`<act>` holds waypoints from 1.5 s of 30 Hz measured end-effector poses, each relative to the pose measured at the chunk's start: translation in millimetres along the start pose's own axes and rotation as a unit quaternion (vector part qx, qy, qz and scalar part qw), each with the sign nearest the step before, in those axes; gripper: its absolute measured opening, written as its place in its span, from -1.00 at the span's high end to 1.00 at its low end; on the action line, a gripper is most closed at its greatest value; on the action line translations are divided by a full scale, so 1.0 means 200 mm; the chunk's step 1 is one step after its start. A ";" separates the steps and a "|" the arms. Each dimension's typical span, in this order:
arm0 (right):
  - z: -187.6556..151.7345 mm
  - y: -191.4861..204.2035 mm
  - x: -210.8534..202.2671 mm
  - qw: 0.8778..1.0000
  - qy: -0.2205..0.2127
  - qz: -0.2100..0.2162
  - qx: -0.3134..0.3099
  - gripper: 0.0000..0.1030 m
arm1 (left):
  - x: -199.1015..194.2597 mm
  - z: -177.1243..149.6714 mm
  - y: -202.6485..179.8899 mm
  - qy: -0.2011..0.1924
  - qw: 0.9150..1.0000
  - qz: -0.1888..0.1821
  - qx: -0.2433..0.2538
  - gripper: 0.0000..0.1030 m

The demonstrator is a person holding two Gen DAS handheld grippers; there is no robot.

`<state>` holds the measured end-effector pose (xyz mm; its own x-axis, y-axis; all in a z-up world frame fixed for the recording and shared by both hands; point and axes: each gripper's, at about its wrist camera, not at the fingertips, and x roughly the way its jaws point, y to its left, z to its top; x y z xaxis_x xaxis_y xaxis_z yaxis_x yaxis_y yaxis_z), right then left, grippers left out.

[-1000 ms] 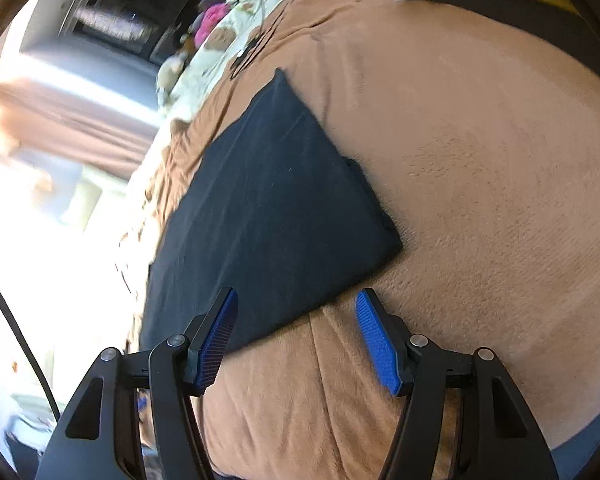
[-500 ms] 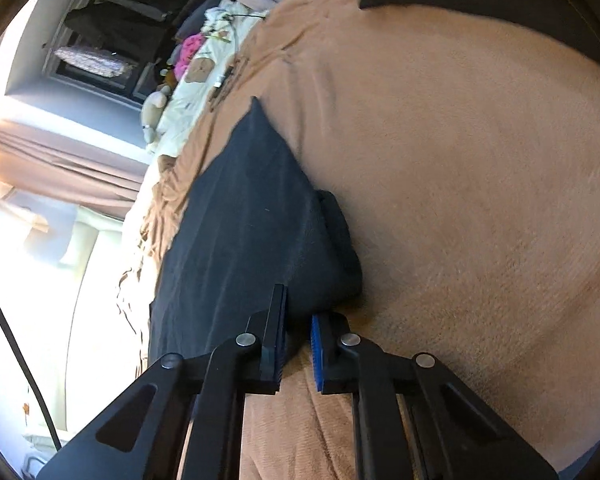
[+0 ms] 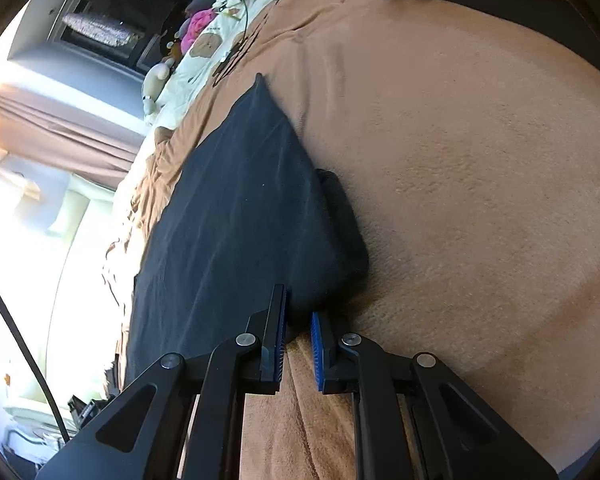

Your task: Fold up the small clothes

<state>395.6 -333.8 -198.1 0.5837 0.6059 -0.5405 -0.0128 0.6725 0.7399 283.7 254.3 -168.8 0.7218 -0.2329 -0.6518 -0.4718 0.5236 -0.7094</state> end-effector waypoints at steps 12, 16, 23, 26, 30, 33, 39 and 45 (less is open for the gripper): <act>0.00 -0.03 0.07 0.999 -0.023 0.019 0.032 0.92 | 0.02 0.04 0.06 -0.025 0.999 0.029 -0.020 0.85; 0.01 0.03 0.04 0.999 -0.035 0.011 0.016 0.98 | -0.03 0.06 0.01 -0.039 0.999 0.033 -0.004 0.90; 0.01 0.14 -0.06 0.998 -0.053 0.038 -0.007 0.99 | -0.15 0.10 -0.11 -0.050 0.998 0.013 0.018 0.92; 0.00 0.16 -0.11 0.997 -0.055 0.047 -0.010 0.99 | -0.22 0.10 -0.16 -0.055 0.998 0.008 0.033 0.92; -0.03 0.15 -0.17 0.997 -0.054 0.053 -0.015 0.99 | -0.30 0.10 -0.18 -0.058 0.998 0.001 0.033 0.92; -0.06 0.14 -0.20 0.997 -0.051 0.056 -0.017 0.99 | -0.35 0.08 -0.17 -0.059 0.998 -0.005 0.034 0.92; -0.12 0.09 -0.29 0.997 -0.043 0.065 -0.010 0.99 | -0.43 0.03 -0.11 -0.054 0.998 -0.011 0.034 0.92; -0.15 0.06 -0.36 0.997 -0.038 0.064 -0.008 0.99 | -0.50 -0.05 -0.06 -0.049 0.998 -0.018 0.040 0.92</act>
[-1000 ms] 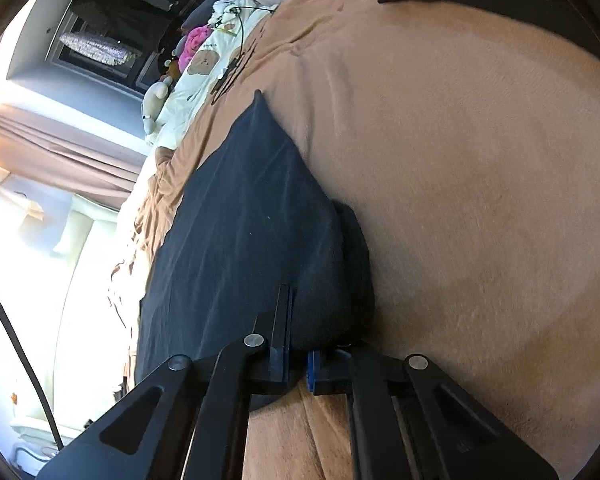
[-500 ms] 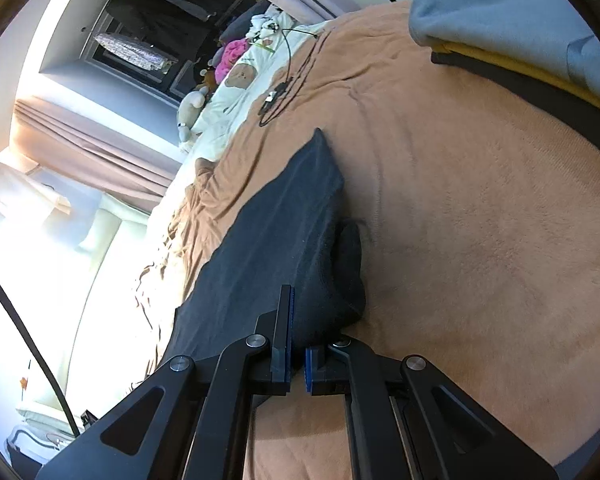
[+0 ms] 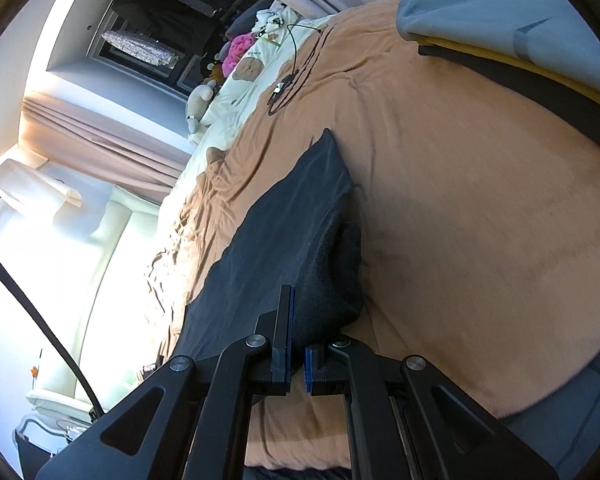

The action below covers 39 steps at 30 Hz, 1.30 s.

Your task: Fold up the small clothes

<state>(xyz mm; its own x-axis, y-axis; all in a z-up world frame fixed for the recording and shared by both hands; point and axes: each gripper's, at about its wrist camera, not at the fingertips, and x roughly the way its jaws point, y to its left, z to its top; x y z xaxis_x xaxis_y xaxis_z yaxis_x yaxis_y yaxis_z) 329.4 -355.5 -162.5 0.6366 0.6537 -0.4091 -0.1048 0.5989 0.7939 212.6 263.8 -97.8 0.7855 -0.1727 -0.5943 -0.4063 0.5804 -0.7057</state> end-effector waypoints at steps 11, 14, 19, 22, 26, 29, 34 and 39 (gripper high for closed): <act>-0.08 -0.03 -0.08 1.000 0.019 -0.018 -0.006 0.99 | -0.03 -0.10 0.13 0.015 1.000 -0.004 -0.012 0.92; -0.08 -0.05 -0.03 0.998 0.033 -0.041 -0.015 0.97 | 0.06 -0.13 0.20 0.036 0.999 0.004 -0.025 0.92; -0.07 -0.05 0.01 0.995 0.049 -0.088 -0.029 0.87 | 0.14 -0.18 0.31 0.065 0.996 0.006 -0.056 0.83; -0.05 0.02 -0.03 0.990 0.032 -0.121 -0.063 0.49 | 0.16 -0.23 0.36 0.070 0.995 -0.016 -0.075 0.51; -0.04 0.13 -0.15 0.986 -0.014 -0.140 -0.087 -0.16 | 0.15 -0.24 0.38 0.060 0.994 -0.039 -0.088 0.50; -0.07 0.24 -0.18 0.982 -0.026 -0.143 -0.120 -0.16 | 0.16 -0.23 0.40 0.057 0.992 -0.050 -0.100 0.50; -0.20 0.49 -0.06 0.974 -0.003 -0.122 -0.191 -0.16 | 0.17 -0.23 0.39 0.047 0.992 -0.052 -0.105 0.50; -0.30 0.61 0.08 0.964 0.022 -0.110 -0.242 -0.16 | 0.16 -0.24 0.40 0.039 0.991 -0.060 -0.111 0.50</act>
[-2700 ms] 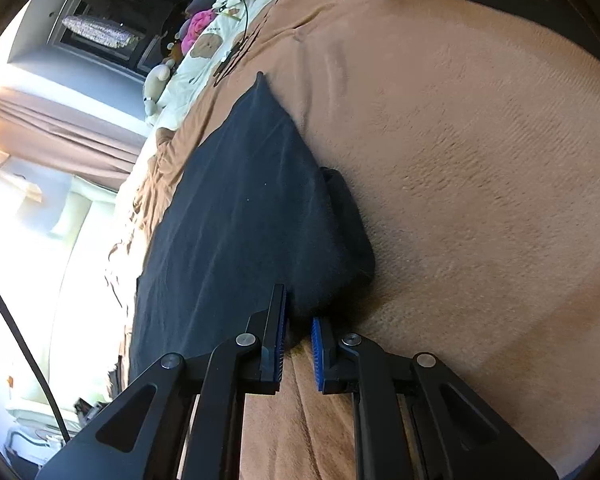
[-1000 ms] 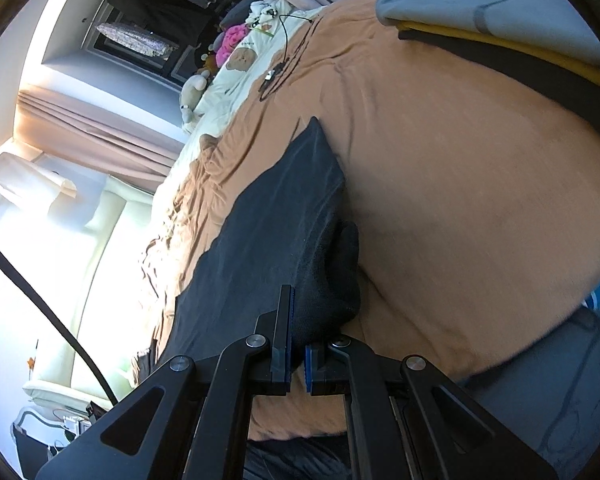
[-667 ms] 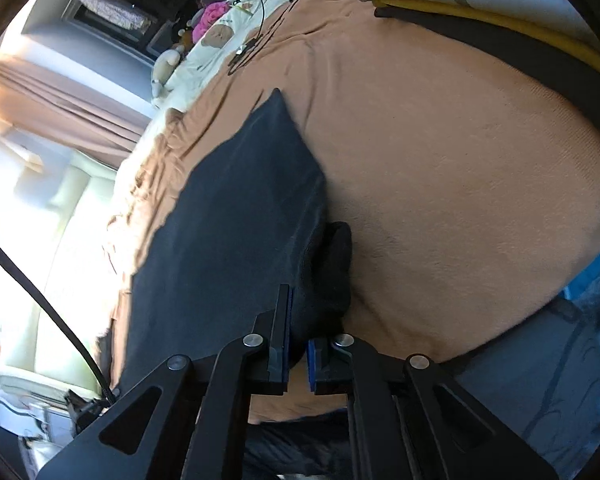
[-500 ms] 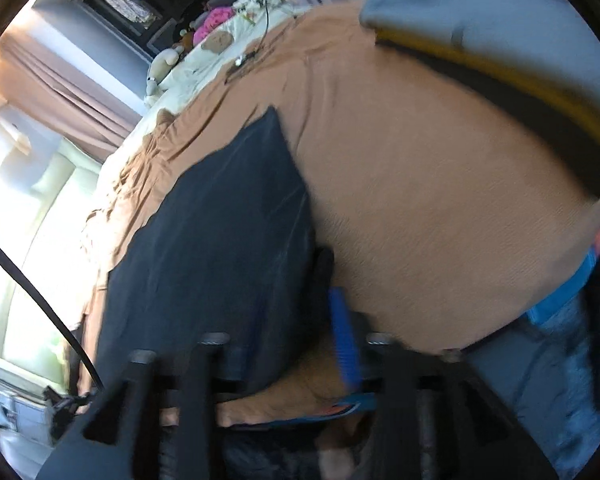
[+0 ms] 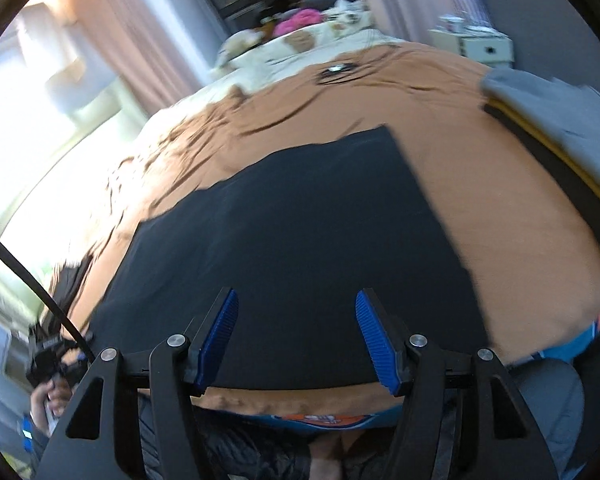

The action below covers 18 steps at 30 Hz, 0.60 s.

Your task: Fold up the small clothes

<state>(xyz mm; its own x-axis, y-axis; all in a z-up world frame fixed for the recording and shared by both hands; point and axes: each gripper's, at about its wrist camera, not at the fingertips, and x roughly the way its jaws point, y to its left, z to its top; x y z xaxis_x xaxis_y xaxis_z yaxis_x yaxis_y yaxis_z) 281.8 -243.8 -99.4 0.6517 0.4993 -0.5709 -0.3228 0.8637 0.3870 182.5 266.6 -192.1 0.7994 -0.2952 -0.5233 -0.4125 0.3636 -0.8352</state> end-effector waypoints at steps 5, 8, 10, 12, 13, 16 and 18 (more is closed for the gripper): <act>0.04 0.12 0.15 0.999 0.028 0.007 -0.028 -0.16 | -0.04 -0.03 0.06 -0.006 1.000 -0.010 -0.002 0.50; 0.06 0.16 0.25 0.998 0.039 0.007 -0.045 -0.16 | -0.04 -0.04 0.06 -0.009 1.000 -0.009 0.001 0.50; 0.07 0.21 0.30 0.997 0.047 0.008 -0.055 -0.16 | -0.04 -0.04 0.06 -0.011 1.000 -0.010 0.000 0.50; 0.07 0.25 0.35 0.996 0.051 0.006 -0.068 -0.16 | -0.05 -0.05 0.06 -0.012 1.000 -0.012 0.000 0.50; 0.06 0.26 0.36 0.996 0.052 0.006 -0.073 -0.16 | -0.05 -0.05 0.07 -0.012 1.000 -0.014 0.000 0.50; 0.06 0.32 0.43 0.994 0.060 0.013 -0.086 -0.16 | -0.05 -0.05 0.08 -0.012 1.000 -0.021 -0.001 0.50; 0.05 0.34 0.48 0.994 0.070 0.019 -0.088 -0.16 | -0.06 -0.06 0.10 -0.012 1.000 -0.029 -0.004 0.50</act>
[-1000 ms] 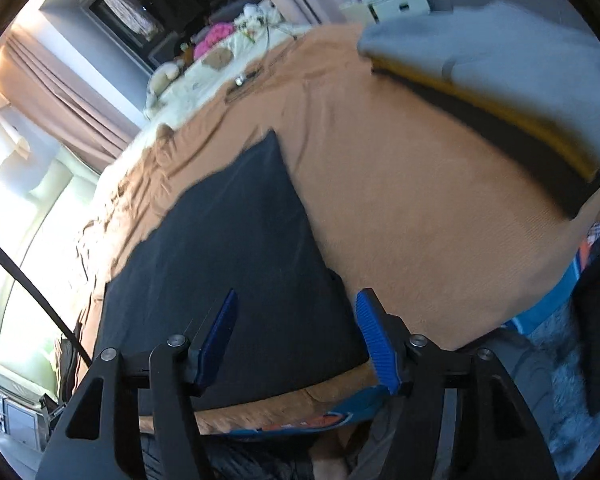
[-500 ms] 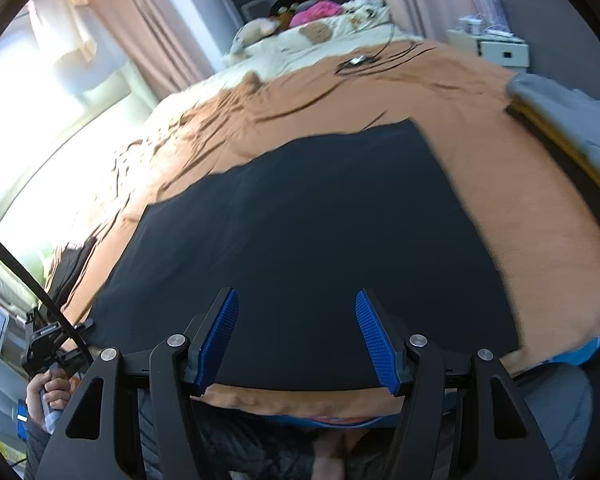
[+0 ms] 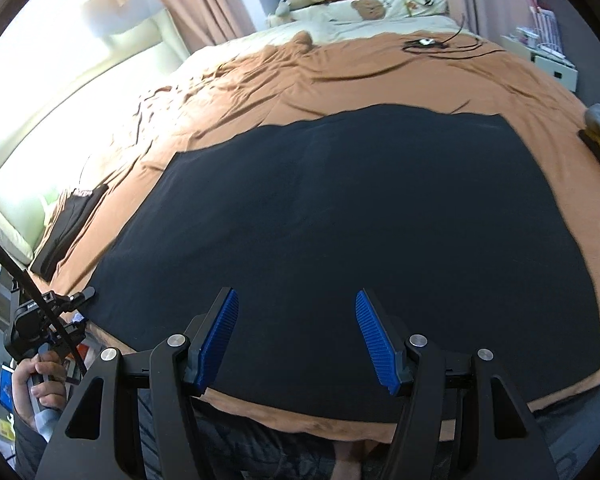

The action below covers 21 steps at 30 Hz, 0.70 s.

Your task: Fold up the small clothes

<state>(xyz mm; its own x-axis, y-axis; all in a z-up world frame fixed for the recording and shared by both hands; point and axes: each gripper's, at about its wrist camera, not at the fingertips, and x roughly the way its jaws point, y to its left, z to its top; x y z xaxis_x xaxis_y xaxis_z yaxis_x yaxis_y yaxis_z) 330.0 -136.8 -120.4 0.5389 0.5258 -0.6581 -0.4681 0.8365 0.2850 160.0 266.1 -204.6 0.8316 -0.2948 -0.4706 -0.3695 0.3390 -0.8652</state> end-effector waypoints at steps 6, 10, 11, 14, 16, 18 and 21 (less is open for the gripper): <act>0.01 0.05 0.16 0.999 0.041 -0.006 -0.027 -0.16 | -0.02 -0.01 0.04 0.000 1.000 -0.008 -0.008 0.60; -0.01 0.10 0.27 0.995 0.079 -0.025 -0.056 0.03 | -0.02 -0.01 0.05 0.000 1.000 -0.011 -0.010 0.69; 0.00 0.11 0.28 0.994 0.079 -0.034 -0.065 0.07 | -0.02 -0.01 0.06 0.001 1.000 -0.012 -0.012 0.71; 0.04 0.14 0.30 0.992 0.083 -0.050 -0.084 0.31 | -0.02 -0.02 0.06 0.002 1.000 -0.013 -0.015 0.73; 0.10 0.13 0.33 0.992 0.086 -0.052 -0.080 0.39 | -0.03 -0.02 0.06 0.001 1.000 -0.013 -0.015 0.73; 0.15 0.11 0.36 0.992 0.088 -0.054 -0.073 0.49 | -0.02 -0.02 0.06 0.001 1.000 -0.014 -0.016 0.73; 0.23 0.09 0.44 0.992 0.094 -0.061 -0.063 0.58 | -0.03 -0.02 0.06 -0.001 1.000 -0.016 -0.019 0.73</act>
<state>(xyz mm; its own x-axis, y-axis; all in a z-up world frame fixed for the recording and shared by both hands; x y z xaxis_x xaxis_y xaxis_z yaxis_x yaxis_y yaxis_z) 401.1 -68.0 -140.1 0.4626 0.3738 -0.8039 -0.4975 0.8600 0.1136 148.8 269.5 -213.5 0.8439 -0.3037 -0.4424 -0.3582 0.2951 -0.8858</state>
